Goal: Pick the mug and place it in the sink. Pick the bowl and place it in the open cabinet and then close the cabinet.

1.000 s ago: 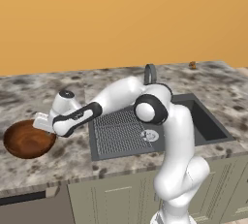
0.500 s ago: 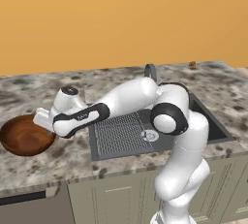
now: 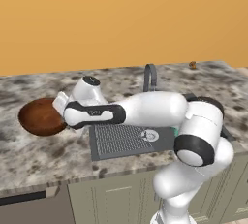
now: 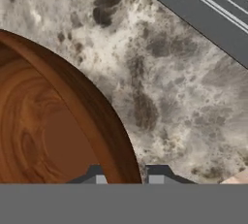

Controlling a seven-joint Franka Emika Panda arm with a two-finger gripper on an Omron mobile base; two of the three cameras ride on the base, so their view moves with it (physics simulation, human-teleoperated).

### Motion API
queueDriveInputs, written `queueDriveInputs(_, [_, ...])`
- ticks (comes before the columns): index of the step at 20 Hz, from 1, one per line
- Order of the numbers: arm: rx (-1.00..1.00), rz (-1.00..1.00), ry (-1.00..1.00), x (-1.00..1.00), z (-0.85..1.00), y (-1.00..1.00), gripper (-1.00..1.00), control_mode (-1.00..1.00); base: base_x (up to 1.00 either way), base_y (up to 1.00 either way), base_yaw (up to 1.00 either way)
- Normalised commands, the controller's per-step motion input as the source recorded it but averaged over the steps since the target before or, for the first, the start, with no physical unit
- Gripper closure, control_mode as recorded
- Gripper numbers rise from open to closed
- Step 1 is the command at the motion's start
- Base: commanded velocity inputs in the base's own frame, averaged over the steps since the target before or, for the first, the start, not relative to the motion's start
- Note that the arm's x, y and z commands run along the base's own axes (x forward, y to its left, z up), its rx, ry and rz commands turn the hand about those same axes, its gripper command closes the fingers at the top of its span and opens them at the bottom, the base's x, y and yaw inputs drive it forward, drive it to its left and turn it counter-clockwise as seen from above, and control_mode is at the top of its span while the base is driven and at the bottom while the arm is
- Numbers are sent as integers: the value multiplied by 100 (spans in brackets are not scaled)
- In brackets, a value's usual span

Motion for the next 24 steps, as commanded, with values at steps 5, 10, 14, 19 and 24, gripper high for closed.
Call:
queueDriveInputs(5, [1, -26, 5, 0, 87, -30, 100, -100, 0, 0, 0])
queueDriveInputs(10, [-2, -14, 18, 0, 80, -48, 100, -100, 0, 0, 0])
queueDriveInputs(14, [-10, -6, 10, -4, 60, -59, 100, -100, 0, 0, 0])
queueDriveInputs(19, [-10, 0, 0, -35, 11, -58, 100, -100, 0, 0, 0])
queueDriveInputs(24, [-12, 0, 0, -17, 1, -70, 100, -100, 0, 0, 0])
